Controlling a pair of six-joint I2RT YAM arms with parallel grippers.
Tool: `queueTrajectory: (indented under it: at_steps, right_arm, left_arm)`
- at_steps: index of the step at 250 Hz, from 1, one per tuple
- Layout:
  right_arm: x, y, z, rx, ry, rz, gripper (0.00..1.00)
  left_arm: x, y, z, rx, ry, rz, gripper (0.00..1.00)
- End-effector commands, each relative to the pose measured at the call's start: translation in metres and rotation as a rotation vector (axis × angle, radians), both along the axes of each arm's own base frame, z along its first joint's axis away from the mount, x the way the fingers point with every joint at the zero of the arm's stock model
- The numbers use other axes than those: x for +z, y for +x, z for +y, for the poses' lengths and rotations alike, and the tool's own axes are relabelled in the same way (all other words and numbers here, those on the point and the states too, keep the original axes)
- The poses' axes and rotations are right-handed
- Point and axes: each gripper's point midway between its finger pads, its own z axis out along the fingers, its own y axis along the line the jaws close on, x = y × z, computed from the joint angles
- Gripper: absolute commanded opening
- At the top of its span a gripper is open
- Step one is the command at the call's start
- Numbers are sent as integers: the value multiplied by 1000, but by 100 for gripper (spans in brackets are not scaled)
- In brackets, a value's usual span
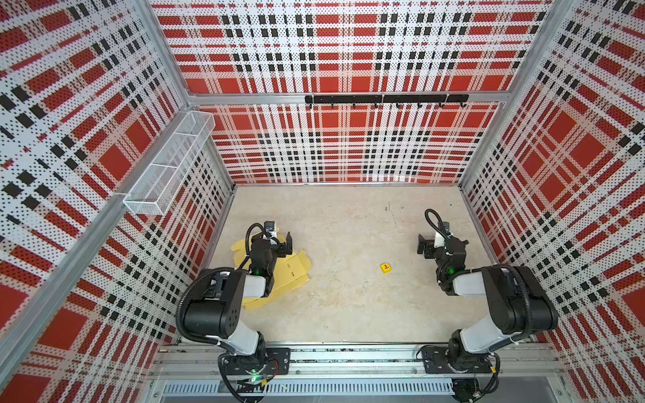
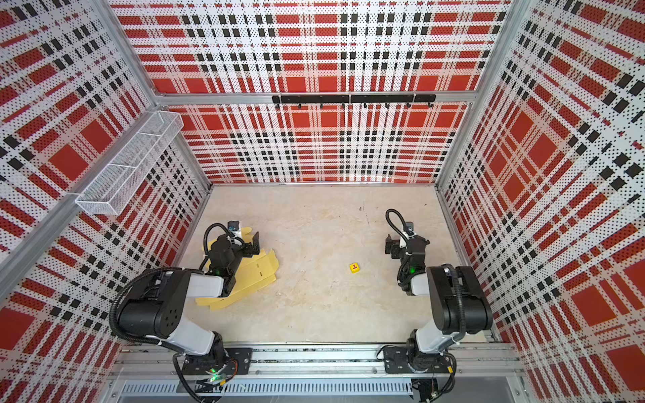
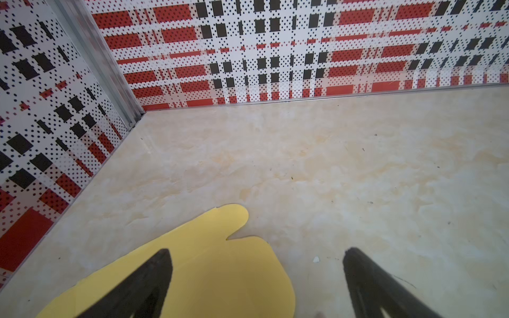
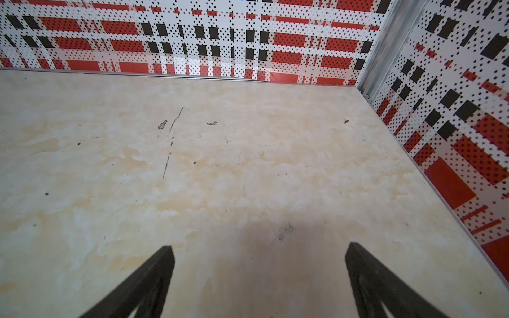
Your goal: Fold the paper box
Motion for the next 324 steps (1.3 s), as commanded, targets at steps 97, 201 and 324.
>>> queueTrajectory:
  at_steps: [97, 201, 324]
  right_arm:
    - [16, 9, 2, 4, 13, -63, 100]
    - [20, 6, 7, 31, 11, -83, 100]
    - [88, 10, 33, 66, 195, 15, 100]
  left_arm:
    - [5, 5, 1, 3, -12, -18, 100]
    - [7, 4, 0, 10, 0, -23, 99]
    - [65, 26, -1, 39, -17, 144, 99]
